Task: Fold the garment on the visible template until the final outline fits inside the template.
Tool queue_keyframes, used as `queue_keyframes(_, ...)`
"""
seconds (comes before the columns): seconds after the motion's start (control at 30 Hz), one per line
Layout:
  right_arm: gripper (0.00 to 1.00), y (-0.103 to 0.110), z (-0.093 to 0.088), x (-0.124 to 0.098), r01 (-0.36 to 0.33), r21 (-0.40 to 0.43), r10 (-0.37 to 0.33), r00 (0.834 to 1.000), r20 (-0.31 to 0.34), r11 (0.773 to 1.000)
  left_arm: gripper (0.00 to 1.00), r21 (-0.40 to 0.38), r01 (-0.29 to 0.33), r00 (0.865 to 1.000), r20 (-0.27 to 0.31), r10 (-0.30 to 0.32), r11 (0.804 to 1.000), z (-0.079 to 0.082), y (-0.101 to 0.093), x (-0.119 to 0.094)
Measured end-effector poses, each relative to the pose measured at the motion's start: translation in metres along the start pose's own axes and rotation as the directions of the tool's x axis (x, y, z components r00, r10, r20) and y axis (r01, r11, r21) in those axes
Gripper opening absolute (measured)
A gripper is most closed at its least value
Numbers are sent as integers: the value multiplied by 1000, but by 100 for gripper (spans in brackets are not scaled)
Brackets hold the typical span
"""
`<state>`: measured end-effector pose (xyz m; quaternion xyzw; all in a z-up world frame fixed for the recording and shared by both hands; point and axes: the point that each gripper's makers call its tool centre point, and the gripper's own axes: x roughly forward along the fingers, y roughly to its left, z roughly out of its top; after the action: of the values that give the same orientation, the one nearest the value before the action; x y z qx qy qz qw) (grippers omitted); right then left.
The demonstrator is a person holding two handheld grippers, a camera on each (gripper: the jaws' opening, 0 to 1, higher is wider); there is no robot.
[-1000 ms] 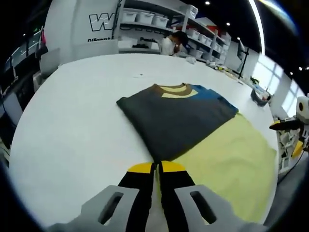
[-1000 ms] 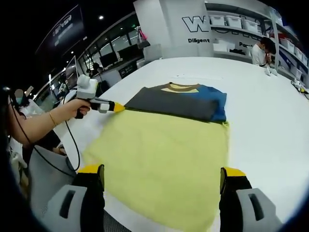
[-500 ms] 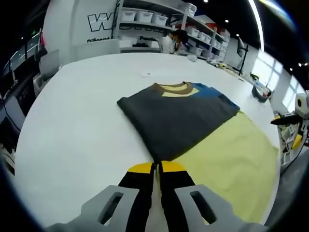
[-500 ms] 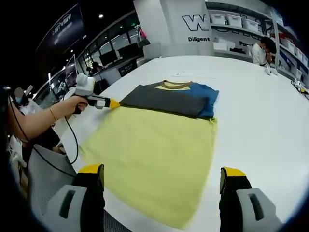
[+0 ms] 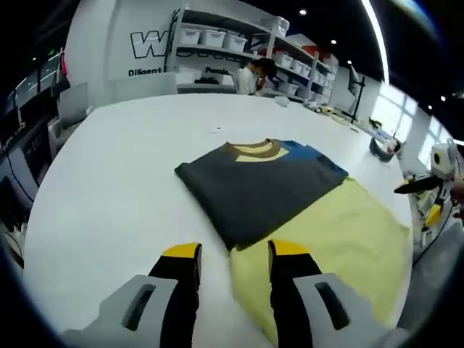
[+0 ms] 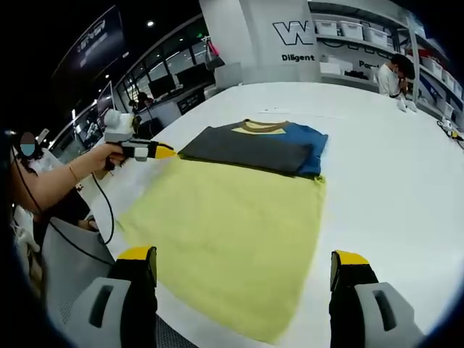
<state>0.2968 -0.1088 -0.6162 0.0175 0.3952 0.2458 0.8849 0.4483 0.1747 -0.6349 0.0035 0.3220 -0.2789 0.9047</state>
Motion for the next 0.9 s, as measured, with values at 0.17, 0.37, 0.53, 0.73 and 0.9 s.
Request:
queue_keyframes(0.17,99,0,-3,3,1,-2,-2,1000,-16,1000,56,21,30,1000,4,-30,999,-5,-15,-12)
queue_keyframes(0.37,99,3,-5,4,-10,-13,10,1000,-25,1000,66,59,58,998,-6,-58,997,-15,-30,-30)
queue_keyframes(0.53,99,4,-11,6,-18,-19,17,999,-43,1000,70,93,82,996,-34,-79,992,-28,-38,-39)
queue_keyframes(0.73,99,3,-21,6,-12,-19,11,997,-75,1000,74,100,105,993,-62,-99,989,-45,-51,-56)
queue_keyframes(0.9,99,3,-30,7,-6,-31,2,995,-104,999,75,89,118,990,-93,-110,989,-59,-63,-66)
